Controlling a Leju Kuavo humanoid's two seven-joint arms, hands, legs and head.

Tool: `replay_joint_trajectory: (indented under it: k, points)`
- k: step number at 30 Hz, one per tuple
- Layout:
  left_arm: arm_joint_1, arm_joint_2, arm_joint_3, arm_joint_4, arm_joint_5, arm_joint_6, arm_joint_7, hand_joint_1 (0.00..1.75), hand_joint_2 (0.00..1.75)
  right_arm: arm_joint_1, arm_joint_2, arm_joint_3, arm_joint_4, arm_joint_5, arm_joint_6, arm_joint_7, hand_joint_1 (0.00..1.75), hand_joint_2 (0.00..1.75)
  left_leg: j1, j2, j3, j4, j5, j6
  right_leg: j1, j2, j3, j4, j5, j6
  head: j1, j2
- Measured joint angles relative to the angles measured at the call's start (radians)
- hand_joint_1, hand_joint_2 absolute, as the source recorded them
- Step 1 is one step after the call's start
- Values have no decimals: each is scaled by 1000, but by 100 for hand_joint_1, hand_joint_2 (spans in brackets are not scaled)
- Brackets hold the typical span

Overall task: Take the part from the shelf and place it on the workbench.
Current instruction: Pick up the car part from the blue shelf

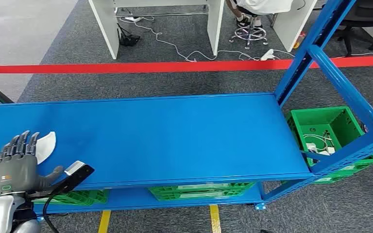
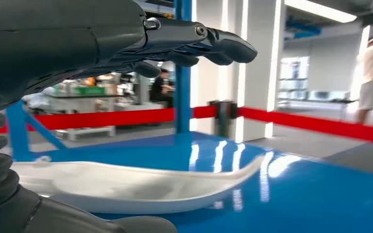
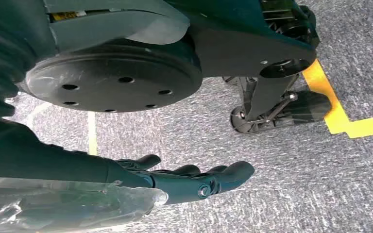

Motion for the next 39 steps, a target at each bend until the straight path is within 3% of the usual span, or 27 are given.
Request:
replay_joint_trajectory:
  k: [12, 27, 31, 39]
  points:
    - [-36, 25, 133, 143, 25, -47, 19, 0, 175, -2, -2, -8, 0, 20, -1, 6, 0, 175, 2, 0, -3, -2, 1, -1, 3, 0, 3, -10, 3, 1, 0, 0]
    - [-79, 9, 197, 233, 39, -114, 27, 1, 175, -3, -2, -22, -7, 43, -15, 9, 0, 175, 2, 0, -1, -2, -1, 1, 3, -1, 7, -14, 3, 1, 0, 0]
    - [-87, 1, 210, 246, 44, -116, 26, 173, 175, -3, -2, -28, -9, 47, -15, 9, 0, 175, 2, 0, 1, -2, -1, 1, 3, -1, 8, -14, 3, 1, 0, 0]
    - [-82, -9, 215, 265, 35, -110, 15, 175, 175, -3, -2, -33, -11, 52, -15, 9, 0, 175, 2, 0, 1, -2, 0, 0, 3, -1, 8, -14, 3, 1, 0, 0]
